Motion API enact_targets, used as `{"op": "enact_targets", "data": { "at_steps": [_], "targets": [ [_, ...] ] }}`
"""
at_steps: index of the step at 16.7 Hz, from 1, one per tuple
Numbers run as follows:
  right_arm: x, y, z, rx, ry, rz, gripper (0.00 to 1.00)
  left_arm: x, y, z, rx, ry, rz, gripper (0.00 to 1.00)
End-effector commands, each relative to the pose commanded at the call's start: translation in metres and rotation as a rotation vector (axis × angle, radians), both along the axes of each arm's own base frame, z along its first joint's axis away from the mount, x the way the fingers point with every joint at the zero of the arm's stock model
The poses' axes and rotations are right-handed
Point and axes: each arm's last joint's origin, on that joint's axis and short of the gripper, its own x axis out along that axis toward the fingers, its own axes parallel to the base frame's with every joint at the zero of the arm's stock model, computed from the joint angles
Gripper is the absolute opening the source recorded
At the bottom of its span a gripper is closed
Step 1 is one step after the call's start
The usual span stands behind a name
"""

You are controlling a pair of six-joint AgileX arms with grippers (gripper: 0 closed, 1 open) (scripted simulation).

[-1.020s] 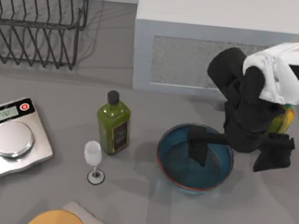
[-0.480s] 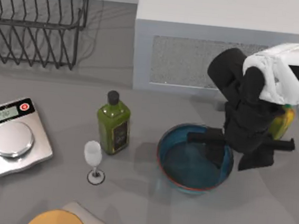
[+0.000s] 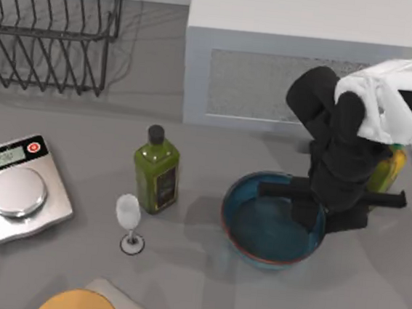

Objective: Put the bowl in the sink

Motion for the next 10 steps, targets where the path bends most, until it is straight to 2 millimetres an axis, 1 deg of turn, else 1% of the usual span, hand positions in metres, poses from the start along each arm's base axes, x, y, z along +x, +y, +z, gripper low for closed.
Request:
{"op": "enact_targets", "data": {
  "at_steps": [3, 6, 8, 10],
  "targets": [
    [0.000, 0.000, 0.000, 0.000, 0.000, 0.000, 0.00, 0.000, 0.000, 0.000, 0.000, 0.000, 0.000, 1.00],
    [-0.001, 0.002, 0.004, 0.004, -0.003, -0.001, 0.00, 0.000, 0.000, 0.000, 0.000, 0.000, 0.000, 1.00],
    [-0.002, 0.008, 0.017, 0.016, -0.011, -0.008, 0.00, 0.000, 0.000, 0.000, 0.000, 0.000, 0.000, 1.00],
    [-0.001, 0.013, 0.039, 0.034, -0.029, -0.014, 0.00, 0.000, 0.000, 0.000, 0.000, 0.000, 0.000, 1.00]
  ]
}}
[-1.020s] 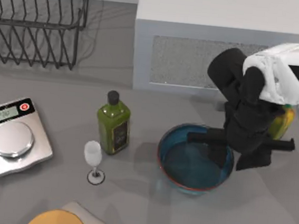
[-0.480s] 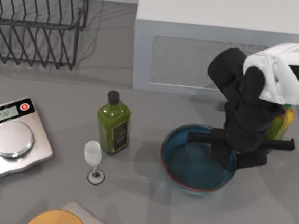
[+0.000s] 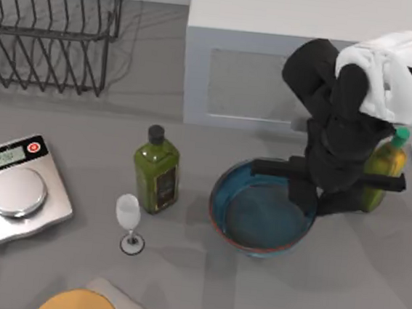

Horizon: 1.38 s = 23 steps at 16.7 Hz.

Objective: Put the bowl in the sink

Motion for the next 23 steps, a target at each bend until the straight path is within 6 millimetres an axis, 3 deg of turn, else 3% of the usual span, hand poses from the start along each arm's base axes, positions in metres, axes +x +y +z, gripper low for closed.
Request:
{"op": "enact_targets", "data": {
  "at_steps": [5, 8, 11, 18, 23],
  "targets": [
    [0.002, 0.004, 0.070, 0.028, -0.046, 0.007, 0.00, 0.000, 0.000, 0.000, 0.000, 0.000, 0.000, 1.00],
    [-0.001, -0.002, 0.100, 0.014, -0.031, 0.015, 0.00, 0.000, 0.000, 0.000, 0.000, 0.000, 0.000, 1.00],
    [-0.001, -0.010, 0.111, -0.020, 0.011, 0.016, 0.00, 0.000, 0.000, 0.000, 0.000, 0.000, 0.000, 1.00],
    [-0.001, -0.011, 0.112, -0.032, 0.026, 0.018, 0.00, 0.000, 0.000, 0.000, 0.000, 0.000, 0.000, 1.00],
    [0.008, -0.042, 0.148, 0.153, -0.164, 0.015, 0.00, 0.000, 0.000, 0.000, 0.000, 0.000, 0.000, 1.00]
  ]
}}
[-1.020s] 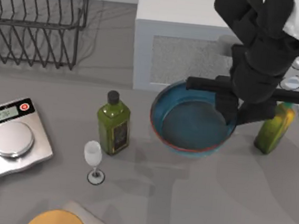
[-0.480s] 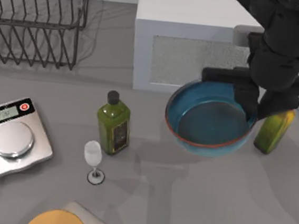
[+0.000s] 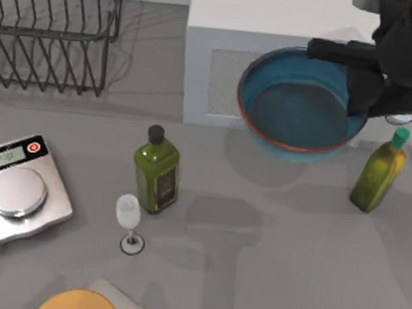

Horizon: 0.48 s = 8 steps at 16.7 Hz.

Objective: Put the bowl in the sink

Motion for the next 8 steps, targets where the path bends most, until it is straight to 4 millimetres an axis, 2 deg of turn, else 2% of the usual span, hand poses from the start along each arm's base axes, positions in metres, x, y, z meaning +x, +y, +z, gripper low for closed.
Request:
{"op": "enact_targets", "data": {
  "at_steps": [4, 8],
  "targets": [
    [0.019, -0.052, 0.029, 0.198, -0.318, 0.011, 0.00, 0.000, 0.000, 0.000, 0.000, 0.000, 0.000, 1.00],
    [0.040, -0.121, 0.038, 0.280, -0.736, 0.009, 0.00, 0.000, 0.000, 0.000, 0.000, 0.000, 0.000, 1.00]
  ]
}}
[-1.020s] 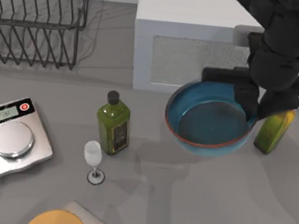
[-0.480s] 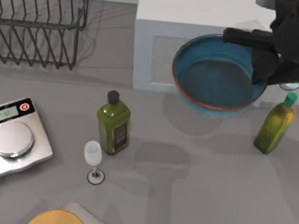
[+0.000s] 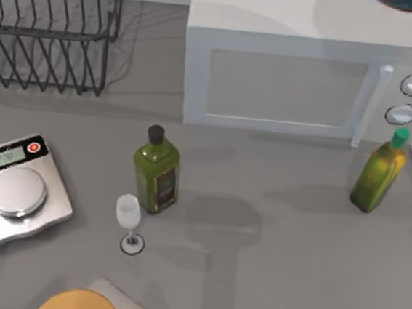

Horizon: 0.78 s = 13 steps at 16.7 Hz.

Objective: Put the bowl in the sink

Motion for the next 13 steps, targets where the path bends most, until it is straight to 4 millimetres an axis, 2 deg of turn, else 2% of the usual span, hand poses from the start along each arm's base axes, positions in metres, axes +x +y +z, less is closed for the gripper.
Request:
{"op": "enact_targets", "data": {
  "at_steps": [3, 7, 10, 13],
  "targets": [
    [0.005, -0.057, -0.010, -0.019, -0.293, -0.066, 0.00, 0.000, 0.000, 0.000, 0.000, 0.000, 0.000, 1.00],
    [-0.017, -0.121, -0.047, -0.126, -0.549, -0.177, 0.00, 0.000, 0.000, 0.000, 0.000, 0.000, 0.000, 1.00],
    [-0.045, -0.151, -0.086, -0.215, -0.619, -0.258, 0.00, 0.000, 0.000, 0.000, 0.000, 0.000, 0.000, 1.00],
    [-0.073, -0.166, -0.122, -0.273, -0.625, -0.325, 0.00, 0.000, 0.000, 0.000, 0.000, 0.000, 0.000, 1.00]
  ]
}}
